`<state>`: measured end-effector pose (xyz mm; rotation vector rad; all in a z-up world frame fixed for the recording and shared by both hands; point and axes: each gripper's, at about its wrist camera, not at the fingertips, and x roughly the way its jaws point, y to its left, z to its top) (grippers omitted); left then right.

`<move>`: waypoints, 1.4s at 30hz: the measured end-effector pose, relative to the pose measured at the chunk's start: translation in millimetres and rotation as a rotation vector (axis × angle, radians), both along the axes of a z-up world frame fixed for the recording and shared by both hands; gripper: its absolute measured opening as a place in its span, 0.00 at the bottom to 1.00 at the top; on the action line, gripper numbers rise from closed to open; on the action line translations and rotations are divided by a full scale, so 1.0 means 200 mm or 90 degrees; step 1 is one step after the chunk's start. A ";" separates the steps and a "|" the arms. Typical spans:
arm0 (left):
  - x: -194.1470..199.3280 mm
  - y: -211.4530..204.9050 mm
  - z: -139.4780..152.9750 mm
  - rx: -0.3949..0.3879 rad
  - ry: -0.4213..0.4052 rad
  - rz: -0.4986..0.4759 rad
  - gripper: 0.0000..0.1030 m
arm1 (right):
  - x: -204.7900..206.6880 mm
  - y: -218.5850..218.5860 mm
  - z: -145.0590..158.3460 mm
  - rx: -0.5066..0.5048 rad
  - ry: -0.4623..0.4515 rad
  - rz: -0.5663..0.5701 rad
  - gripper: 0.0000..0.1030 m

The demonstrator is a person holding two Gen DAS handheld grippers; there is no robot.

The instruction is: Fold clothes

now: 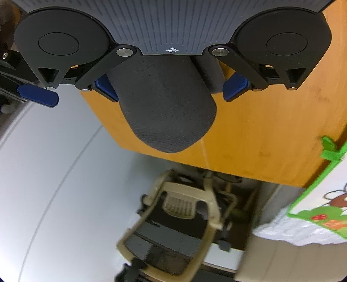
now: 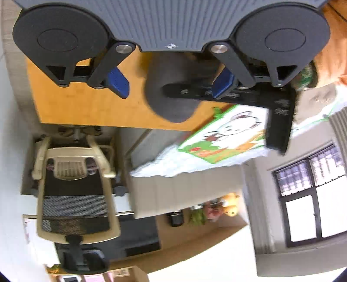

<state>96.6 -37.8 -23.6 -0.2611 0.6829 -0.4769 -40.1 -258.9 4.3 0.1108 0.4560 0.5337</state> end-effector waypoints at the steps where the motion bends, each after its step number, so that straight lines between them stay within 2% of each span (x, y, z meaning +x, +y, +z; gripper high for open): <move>1: 0.00 0.01 -0.01 -0.004 0.001 0.009 1.00 | 0.02 0.00 -0.01 0.005 0.002 -0.002 0.75; 4: 0.01 0.07 0.00 -0.011 0.003 0.028 1.00 | 0.07 0.02 -0.03 0.026 0.005 0.003 0.74; 6: 0.01 0.10 0.01 -0.024 0.012 0.035 1.00 | 0.09 0.04 -0.01 0.033 -0.001 0.020 0.68; 7: 0.01 0.12 0.01 -0.025 0.013 0.038 1.00 | 0.07 0.04 0.00 0.036 -0.007 0.026 0.68; 10: 0.02 0.17 0.00 -0.060 0.027 0.045 1.00 | 0.06 0.03 0.02 0.033 -0.013 0.016 0.68; 11: 0.04 0.18 -0.01 -0.077 0.036 0.049 1.00 | 0.06 0.03 0.01 0.029 -0.001 0.015 0.65; 12: 0.05 0.20 -0.02 -0.093 0.045 0.053 1.00 | 0.07 0.04 -0.01 0.024 0.014 0.014 0.58; 14: 0.06 0.23 -0.01 -0.110 0.054 0.062 1.00 | 0.10 0.07 -0.05 0.006 0.038 0.012 0.54; 18: 0.05 0.30 0.02 -0.123 0.060 0.093 0.99 | 0.14 0.21 -0.11 -0.021 0.050 0.040 0.53; 21: -0.01 0.39 0.08 -0.128 0.049 0.111 0.99 | 0.19 0.35 -0.23 -0.108 0.079 0.043 0.53; 22: -0.04 0.41 0.10 -0.118 0.044 0.114 0.99 | 0.19 0.37 -0.28 -0.130 0.086 0.042 0.53; 23: -0.07 0.42 0.11 -0.087 0.035 0.121 0.99 | 0.20 0.38 -0.30 -0.128 0.093 0.041 0.53; 27: -0.12 0.42 0.08 0.038 0.020 0.149 1.00 | 0.22 0.35 -0.28 -0.086 0.107 0.045 0.54; 28: -0.11 0.43 0.06 0.041 0.027 0.158 1.00 | 0.22 0.34 -0.26 -0.082 0.102 0.047 0.54; 31: -0.08 0.48 0.02 -0.005 0.050 0.162 1.00 | 0.23 0.30 -0.20 -0.035 0.084 0.034 0.54; 37: -0.07 0.45 -0.01 -0.056 0.070 0.118 1.00 | 0.28 0.16 -0.12 0.110 0.085 -0.004 0.73; 42: -0.10 0.29 -0.04 -0.082 0.098 0.059 1.00 | 0.28 0.11 -0.10 0.113 0.081 -0.029 0.75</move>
